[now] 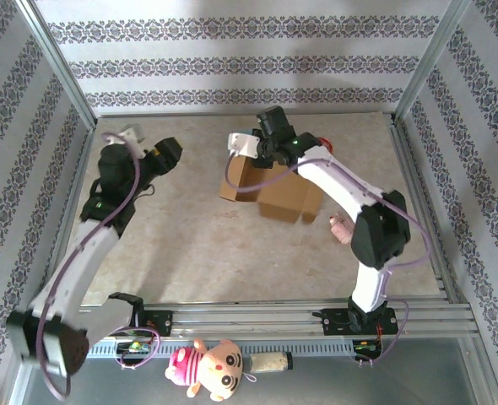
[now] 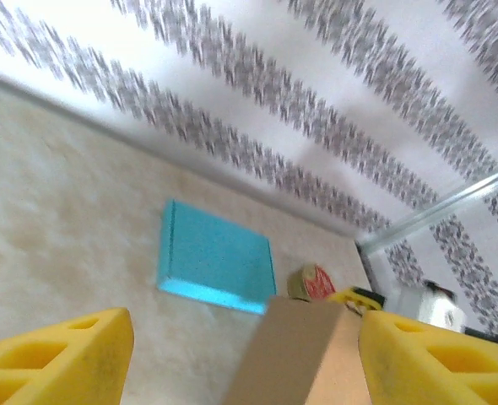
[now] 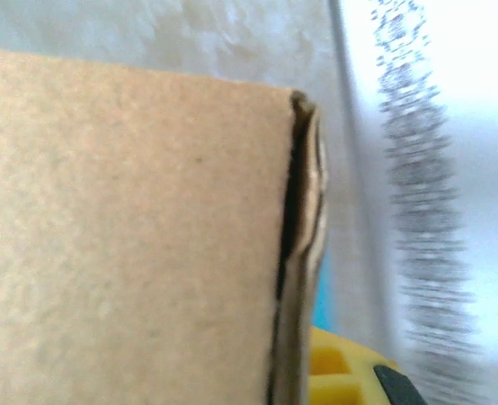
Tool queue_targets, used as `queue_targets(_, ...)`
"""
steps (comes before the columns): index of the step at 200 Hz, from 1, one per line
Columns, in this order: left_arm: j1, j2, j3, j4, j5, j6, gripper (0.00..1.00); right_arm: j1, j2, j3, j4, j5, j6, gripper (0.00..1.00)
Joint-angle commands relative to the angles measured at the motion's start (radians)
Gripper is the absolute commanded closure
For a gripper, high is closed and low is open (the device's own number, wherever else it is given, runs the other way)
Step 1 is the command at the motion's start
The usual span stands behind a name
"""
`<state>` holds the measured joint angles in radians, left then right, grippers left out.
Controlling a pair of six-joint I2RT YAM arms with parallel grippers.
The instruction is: Fold the paper box
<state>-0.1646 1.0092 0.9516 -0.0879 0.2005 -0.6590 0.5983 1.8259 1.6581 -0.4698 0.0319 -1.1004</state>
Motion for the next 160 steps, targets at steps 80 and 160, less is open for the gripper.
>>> queue_targets(80, -0.004, -0.167, -0.216, -0.196, -0.18, 0.068, 0.29, 0.319, 0.338, -0.151, 0.136, 0.468, -0.546, 0.91)
queue_targets(160, -0.002, -0.081, -0.21, -0.094, -0.125, 0.068, 0.29, 0.334, 0.256, -0.19, 0.164, 0.45, -0.351, 0.48)
